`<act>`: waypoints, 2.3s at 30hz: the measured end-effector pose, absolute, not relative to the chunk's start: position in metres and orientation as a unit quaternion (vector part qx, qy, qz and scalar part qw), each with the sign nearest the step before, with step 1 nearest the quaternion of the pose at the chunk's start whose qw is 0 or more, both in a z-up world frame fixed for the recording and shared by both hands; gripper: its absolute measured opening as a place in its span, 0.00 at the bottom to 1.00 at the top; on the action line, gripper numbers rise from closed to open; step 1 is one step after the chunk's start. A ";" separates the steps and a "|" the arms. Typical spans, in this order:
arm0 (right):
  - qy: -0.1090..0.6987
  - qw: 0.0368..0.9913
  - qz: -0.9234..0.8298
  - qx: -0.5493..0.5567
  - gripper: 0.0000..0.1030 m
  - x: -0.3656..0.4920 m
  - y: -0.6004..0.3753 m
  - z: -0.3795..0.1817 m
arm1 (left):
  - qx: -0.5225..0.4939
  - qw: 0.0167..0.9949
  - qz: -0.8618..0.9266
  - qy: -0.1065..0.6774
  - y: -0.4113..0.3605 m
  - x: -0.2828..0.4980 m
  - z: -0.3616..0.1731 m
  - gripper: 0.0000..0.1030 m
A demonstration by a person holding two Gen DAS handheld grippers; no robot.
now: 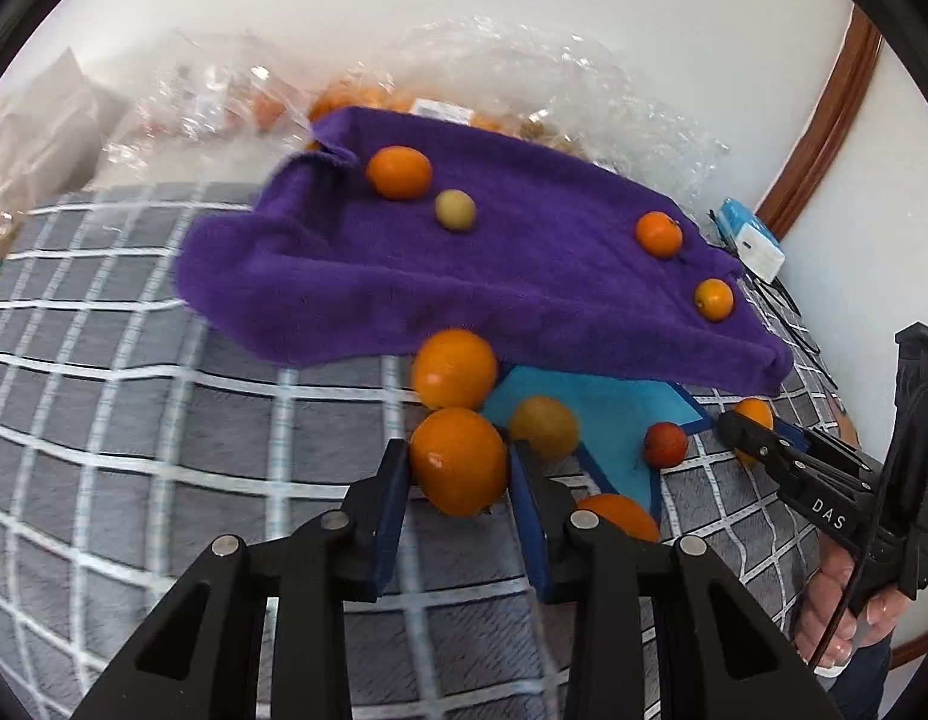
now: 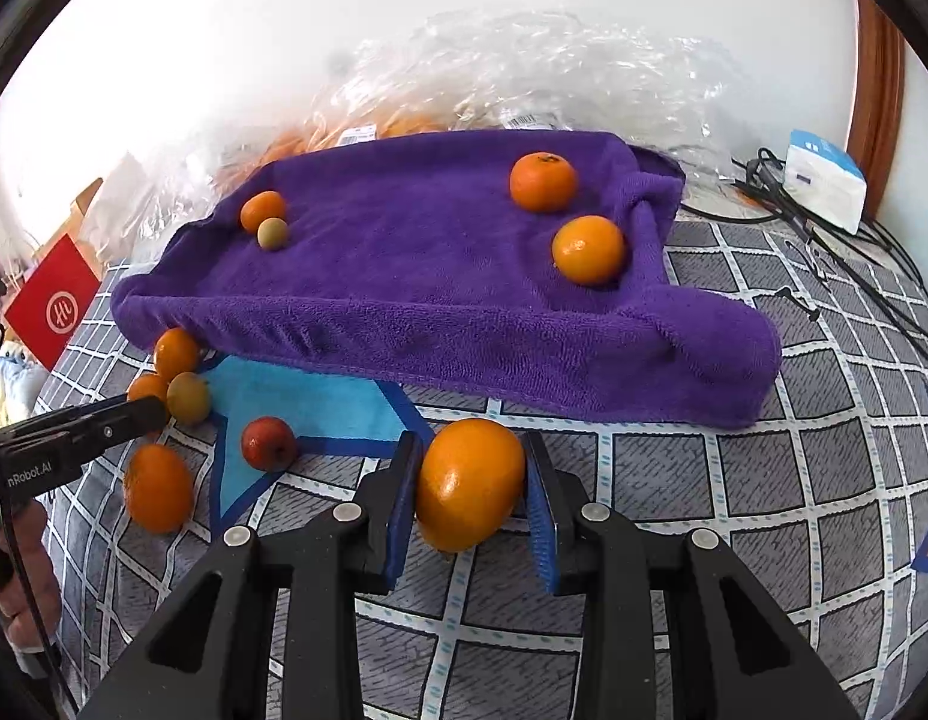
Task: Organize fruits
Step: 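Grasp a large orange with the right gripper while the left gripper grasps another orange, then lower the right gripper's orange onto the towel and open it while the left carries its orange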
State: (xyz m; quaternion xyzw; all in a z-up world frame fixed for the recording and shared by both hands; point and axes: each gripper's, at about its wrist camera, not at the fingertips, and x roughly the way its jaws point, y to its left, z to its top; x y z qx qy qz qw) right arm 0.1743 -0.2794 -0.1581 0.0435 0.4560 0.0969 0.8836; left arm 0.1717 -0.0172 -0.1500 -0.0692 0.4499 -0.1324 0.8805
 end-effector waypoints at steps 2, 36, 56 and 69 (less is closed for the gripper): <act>0.457 0.883 0.097 0.042 0.32 0.174 -0.279 -0.159 | -0.050 0.891 -0.110 0.437 -0.006 0.165 -0.142 0.31; 0.434 0.893 0.114 0.017 0.31 0.165 -0.269 -0.151 | -0.077 0.904 -0.118 0.404 0.032 0.156 -0.157 0.29; 0.385 0.916 0.097 0.047 0.31 0.159 -0.283 -0.134 | -0.080 0.920 -0.132 0.360 0.031 0.141 -0.143 0.29; 0.349 0.931 0.087 0.064 0.31 0.157 -0.289 -0.094 | -0.081 0.939 -0.112 0.316 0.037 0.126 -0.092 0.29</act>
